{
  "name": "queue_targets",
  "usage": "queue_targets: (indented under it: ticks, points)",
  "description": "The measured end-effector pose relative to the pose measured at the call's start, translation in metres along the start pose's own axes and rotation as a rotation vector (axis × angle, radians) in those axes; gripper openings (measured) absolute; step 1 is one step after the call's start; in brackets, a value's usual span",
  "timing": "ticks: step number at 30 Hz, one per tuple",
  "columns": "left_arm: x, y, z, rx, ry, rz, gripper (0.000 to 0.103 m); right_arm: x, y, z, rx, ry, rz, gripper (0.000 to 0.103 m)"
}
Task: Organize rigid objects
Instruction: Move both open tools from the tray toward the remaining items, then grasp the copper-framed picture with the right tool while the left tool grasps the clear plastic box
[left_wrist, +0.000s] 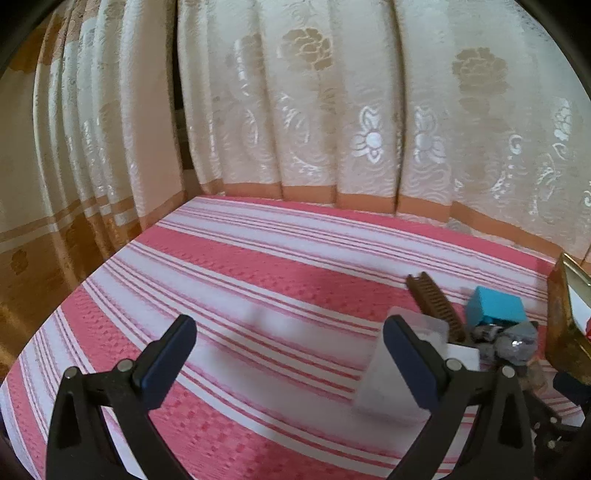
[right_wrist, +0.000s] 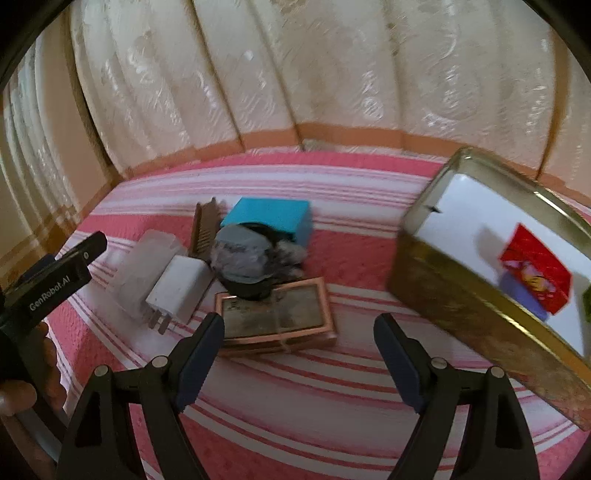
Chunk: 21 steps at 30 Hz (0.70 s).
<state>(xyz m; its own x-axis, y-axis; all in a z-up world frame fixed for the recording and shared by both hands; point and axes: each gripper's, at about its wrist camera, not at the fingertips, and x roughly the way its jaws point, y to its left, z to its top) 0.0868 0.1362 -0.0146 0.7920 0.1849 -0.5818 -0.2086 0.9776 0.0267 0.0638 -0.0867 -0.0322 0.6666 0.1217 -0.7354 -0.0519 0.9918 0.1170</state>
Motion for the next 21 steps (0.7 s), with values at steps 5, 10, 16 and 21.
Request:
queue_targets:
  ticks: [5, 10, 16, 21]
  points:
    - [0.002, -0.002, 0.000, 0.019, 0.012, -0.006, 0.102, 0.009, 0.012, 0.008, -0.017, 0.013, -0.011, 0.085]
    - [0.001, -0.011, -0.002, 0.066, 0.013, -0.022, 0.102, 0.020, 0.024, 0.011, -0.070, 0.071, -0.005, 0.087]
    - [0.001, -0.021, -0.006, 0.109, 0.034, -0.072, 0.102, 0.018, 0.026, 0.012, -0.079, 0.072, -0.039, 0.078]
    - [0.006, -0.030, -0.009, 0.139, 0.083, -0.126, 0.102, 0.013, 0.021, 0.012, -0.064, 0.062, -0.007, 0.078]
